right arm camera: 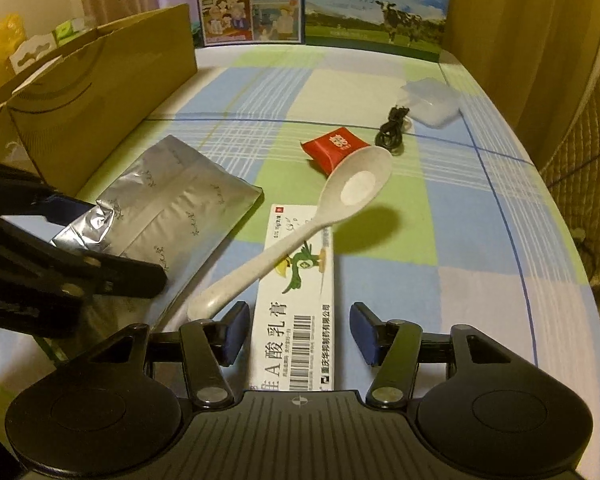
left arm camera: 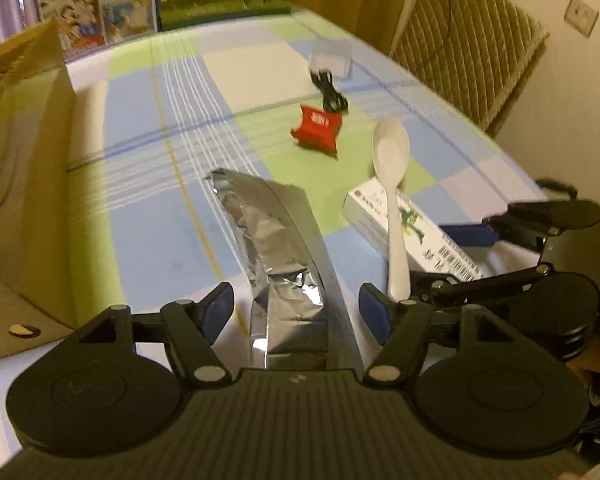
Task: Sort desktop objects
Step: 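Carry the foil bag with the left gripper while the right carries the ointment box to the cardboard box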
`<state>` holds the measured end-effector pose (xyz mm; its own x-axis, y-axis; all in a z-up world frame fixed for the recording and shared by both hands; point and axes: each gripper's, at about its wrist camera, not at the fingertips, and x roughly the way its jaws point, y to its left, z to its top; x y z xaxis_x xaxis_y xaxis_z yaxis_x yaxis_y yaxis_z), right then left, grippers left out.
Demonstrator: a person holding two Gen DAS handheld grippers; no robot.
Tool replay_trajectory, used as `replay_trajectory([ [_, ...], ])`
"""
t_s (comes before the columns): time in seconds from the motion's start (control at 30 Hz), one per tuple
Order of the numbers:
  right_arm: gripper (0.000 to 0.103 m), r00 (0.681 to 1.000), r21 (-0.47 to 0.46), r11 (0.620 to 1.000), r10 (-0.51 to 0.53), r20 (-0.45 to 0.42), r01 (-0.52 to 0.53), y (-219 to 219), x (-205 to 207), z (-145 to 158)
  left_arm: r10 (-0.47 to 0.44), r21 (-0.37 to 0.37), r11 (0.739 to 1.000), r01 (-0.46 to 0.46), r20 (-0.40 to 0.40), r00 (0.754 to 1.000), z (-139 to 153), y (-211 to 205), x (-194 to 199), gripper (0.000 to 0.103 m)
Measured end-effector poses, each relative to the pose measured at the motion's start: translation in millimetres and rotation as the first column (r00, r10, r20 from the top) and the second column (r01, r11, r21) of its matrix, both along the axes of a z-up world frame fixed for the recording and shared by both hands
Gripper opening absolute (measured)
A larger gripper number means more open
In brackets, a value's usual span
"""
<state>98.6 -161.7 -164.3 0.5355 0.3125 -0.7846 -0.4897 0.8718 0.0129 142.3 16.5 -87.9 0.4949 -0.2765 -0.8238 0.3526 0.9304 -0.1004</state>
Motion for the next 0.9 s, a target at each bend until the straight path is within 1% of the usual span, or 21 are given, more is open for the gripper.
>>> replay_trajectory([
  [0.07,0.053,1.000,-0.001,1.000,0.008,0.004,-0.008,1.2,0.5,-0.6,-0.019,0.035,0.999,0.020,-0.027,0.999,-5.0,-4.3,5.0,0.063],
  [0.13,0.053,1.000,0.001,1.000,0.012,0.004,-0.012,0.8,1.1,-1.1,-0.024,0.042,0.999,0.026,-0.048,0.999,-9.1,-4.0,9.4,0.064],
  [0.23,0.053,1.000,-0.001,1.000,0.018,0.006,-0.018,0.4,1.5,-1.4,-0.034,0.019,0.999,0.035,-0.077,0.996,-13.2,-4.5,12.7,0.051],
  [0.3,0.052,1.000,0.001,1.000,0.018,0.006,-0.018,0.3,2.0,-1.4,-0.043,0.033,0.998,0.046,-0.074,0.996,-14.1,-7.3,11.9,0.049],
  [0.33,0.043,1.000,0.005,1.000,0.011,0.005,-0.011,-0.2,2.3,-1.0,-0.045,0.033,0.998,0.048,-0.071,0.996,-13.6,-7.7,10.8,0.047],
  [0.37,0.036,1.000,0.007,1.000,0.007,0.007,-0.007,-1.1,2.6,-0.4,-0.043,0.028,0.999,0.045,-0.072,0.996,-13.1,-7.4,10.1,0.044],
  [0.4,0.036,1.000,0.012,1.000,0.005,0.007,-0.005,-2.0,2.7,0.8,-0.038,0.026,0.999,0.040,-0.071,0.997,-12.2,-6.4,9.0,0.042],
  [0.53,0.036,1.000,0.038,0.999,-0.019,-0.009,0.019,-6.3,4.5,2.8,-0.010,0.046,0.999,0.012,-0.049,0.999,-8.9,0.5,2.0,0.041],
  [0.67,0.036,0.997,0.037,0.998,-0.048,0.055,0.046,-7.0,12.6,12.7,0.003,0.048,0.999,-0.001,-0.042,0.999,-7.6,5.5,-3.7,0.040],
  [0.77,0.036,0.998,0.070,0.997,-0.036,0.050,0.033,-6.5,20.9,20.4,0.005,0.047,0.999,-0.003,-0.032,0.999,-4.8,6.2,-5.2,0.040],
  [0.9,0.036,1.000,0.080,0.997,-0.015,0.007,0.015,-6.2,10.6,18.6,0.005,0.054,0.999,-0.004,-0.017,1.000,-2.2,5.4,-8.0,0.040],
])
